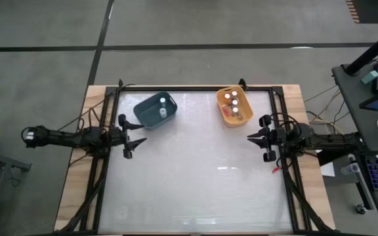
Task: Pick and place medicine bottles into bin by pill shape (circle, oval)
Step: Return to Home Position
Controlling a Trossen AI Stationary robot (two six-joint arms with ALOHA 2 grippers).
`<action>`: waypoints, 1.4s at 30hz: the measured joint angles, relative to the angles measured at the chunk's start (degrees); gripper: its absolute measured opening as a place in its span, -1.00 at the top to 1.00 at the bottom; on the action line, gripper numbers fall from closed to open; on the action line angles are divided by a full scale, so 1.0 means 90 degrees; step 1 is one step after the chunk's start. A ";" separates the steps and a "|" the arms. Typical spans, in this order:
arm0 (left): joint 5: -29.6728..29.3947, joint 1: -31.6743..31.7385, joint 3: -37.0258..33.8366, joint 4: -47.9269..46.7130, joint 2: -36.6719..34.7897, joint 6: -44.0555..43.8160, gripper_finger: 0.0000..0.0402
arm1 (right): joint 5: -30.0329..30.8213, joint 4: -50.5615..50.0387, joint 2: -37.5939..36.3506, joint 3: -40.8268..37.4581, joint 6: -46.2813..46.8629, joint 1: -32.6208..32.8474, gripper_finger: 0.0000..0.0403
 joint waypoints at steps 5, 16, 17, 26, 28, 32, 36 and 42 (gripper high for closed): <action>0.0002 0.0000 -0.0005 0.0002 0.0118 0.0000 -0.23 | 0.0002 0.0000 0.0000 -0.0002 0.0000 0.0000 0.84; 0.0002 0.0000 -0.0010 0.0000 0.0303 0.0002 -0.23 | 0.0005 0.0000 0.0000 -0.0005 0.0000 0.0000 0.84; 0.0002 0.0000 -0.0010 0.0002 0.0319 0.0000 -0.23 | 0.0005 0.0000 0.0000 -0.0005 -0.0001 0.0000 0.84; 0.0004 0.0000 -0.0010 0.0000 0.0357 0.0002 -0.23 | 0.0007 0.0000 0.0000 -0.0007 -0.0002 0.0000 0.84; 0.0004 0.0000 -0.0010 0.0000 0.0354 0.0002 -0.23 | 0.0007 0.0002 0.0000 -0.0007 -0.0002 0.0000 0.84; 0.0005 0.0000 -0.0010 0.0000 0.0357 0.0002 -0.23 | 0.0007 0.0000 0.0000 -0.0007 -0.0002 0.0000 0.84; 0.0005 0.0000 -0.0010 0.0000 0.0357 0.0002 -0.23 | 0.0007 0.0001 0.0000 -0.0007 -0.0002 0.0000 0.84; 0.0005 0.0000 -0.0010 0.0000 0.0357 0.0005 -0.23 | 0.0007 0.0002 0.0000 -0.0010 -0.0002 0.0000 0.84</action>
